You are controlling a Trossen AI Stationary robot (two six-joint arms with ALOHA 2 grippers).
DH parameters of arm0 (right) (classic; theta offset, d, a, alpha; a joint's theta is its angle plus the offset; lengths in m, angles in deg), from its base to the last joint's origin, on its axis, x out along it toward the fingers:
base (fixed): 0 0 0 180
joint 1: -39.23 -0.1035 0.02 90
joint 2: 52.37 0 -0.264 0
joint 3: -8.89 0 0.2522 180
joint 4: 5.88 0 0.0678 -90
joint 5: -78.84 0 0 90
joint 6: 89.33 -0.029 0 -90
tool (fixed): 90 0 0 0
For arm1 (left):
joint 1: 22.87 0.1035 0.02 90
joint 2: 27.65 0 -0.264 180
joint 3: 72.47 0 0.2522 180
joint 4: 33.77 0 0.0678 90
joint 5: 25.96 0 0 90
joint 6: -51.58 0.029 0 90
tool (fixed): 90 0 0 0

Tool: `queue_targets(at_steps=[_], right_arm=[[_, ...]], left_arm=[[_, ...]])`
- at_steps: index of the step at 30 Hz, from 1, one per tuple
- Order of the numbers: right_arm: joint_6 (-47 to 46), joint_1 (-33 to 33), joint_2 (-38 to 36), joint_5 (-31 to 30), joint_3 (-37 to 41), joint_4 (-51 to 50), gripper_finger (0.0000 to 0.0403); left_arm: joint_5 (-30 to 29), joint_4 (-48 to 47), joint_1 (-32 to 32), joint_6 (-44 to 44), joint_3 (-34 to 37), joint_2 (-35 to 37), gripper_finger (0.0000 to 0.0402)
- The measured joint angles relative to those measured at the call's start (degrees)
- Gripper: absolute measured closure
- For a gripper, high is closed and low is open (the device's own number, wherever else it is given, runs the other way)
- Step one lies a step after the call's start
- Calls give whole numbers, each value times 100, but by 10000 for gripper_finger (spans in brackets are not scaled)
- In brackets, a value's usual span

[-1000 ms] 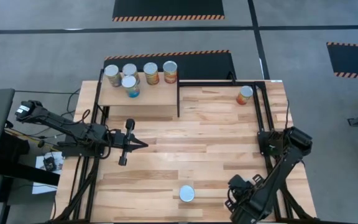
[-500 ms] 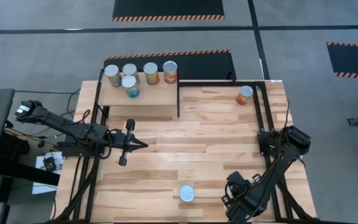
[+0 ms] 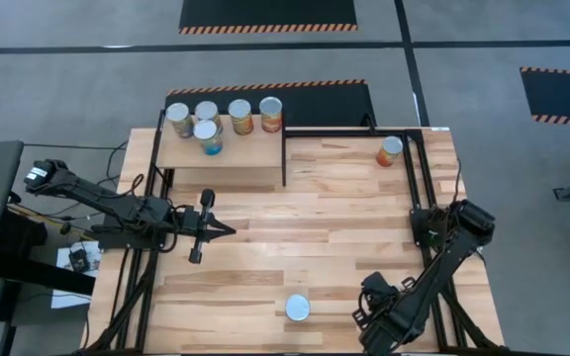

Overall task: Pick and place cans onto a shelf
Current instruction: Put the canned green beans on the shelf aligned with the other canned green beans

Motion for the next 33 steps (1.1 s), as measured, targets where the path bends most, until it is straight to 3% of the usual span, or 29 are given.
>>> queue_targets(at_steps=[7,15,24,33], right_arm=[[272,71,-20,163,172,101,310],[1166,297,-55,182,172,108,393],[2546,989,-31,-98,-294,-109,393],[4911,2229,10,-659,-1118,264,389]], left_arm=[[0,9,0,4,0,0,401],[0,24,1,7,0,0,401],[-2,-6,0,11,0,2,401],[-160,-135,2,12,0,79,401]])
